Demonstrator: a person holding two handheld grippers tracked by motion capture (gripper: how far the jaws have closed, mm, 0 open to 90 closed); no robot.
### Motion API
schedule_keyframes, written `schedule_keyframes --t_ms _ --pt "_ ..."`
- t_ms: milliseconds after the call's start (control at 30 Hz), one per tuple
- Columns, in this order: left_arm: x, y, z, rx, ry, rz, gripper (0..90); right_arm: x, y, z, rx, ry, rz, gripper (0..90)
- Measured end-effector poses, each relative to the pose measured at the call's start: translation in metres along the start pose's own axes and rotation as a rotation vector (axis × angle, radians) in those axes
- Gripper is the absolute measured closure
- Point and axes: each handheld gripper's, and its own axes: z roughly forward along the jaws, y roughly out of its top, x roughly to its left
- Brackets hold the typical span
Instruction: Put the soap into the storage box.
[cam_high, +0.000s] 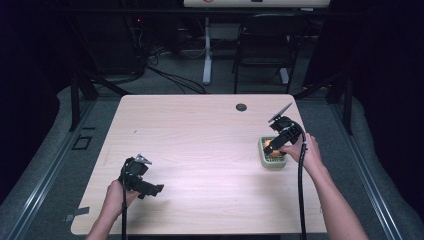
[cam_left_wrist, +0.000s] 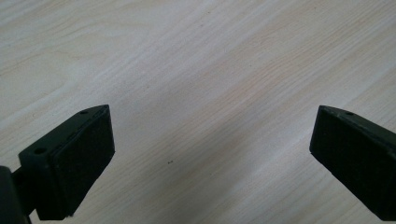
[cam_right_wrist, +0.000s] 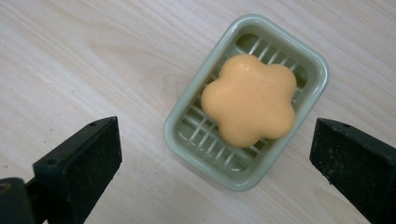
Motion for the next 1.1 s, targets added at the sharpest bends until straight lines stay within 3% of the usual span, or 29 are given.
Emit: schedule_keyframes --t_ms 100,367,400,767,867,1067,1100 --pt "0.000 0.000 0.000 0.001 0.001 -0.001 0.0 0.004 -0.004 -0.006 0.013 -0.002 -0.037 0.5" --pt "0.000 0.000 0.000 0.001 0.001 0.000 0.0 0.018 -0.023 -0.015 -0.020 0.007 -0.051 0.0" --pt "0.000 0.000 0.000 0.001 0.002 0.001 0.0 0.020 -0.027 -0.017 -0.010 0.001 -0.075 0.0" --pt "0.000 0.000 0.000 0.002 0.002 0.003 0.0 0.033 -0.051 -0.019 -0.042 0.015 -0.072 0.0" --pt "-0.001 0.000 0.000 0.002 0.002 0.003 0.0 0.037 -0.059 -0.021 -0.010 0.010 -0.106 0.0" --pt "-0.001 0.000 0.000 0.002 0.001 0.003 0.0 0.043 -0.073 -0.020 -0.005 0.018 -0.109 0.0" --pt "-0.001 0.000 0.000 0.002 0.001 0.004 0.0 0.044 -0.076 -0.017 -0.027 0.029 -0.094 0.0"
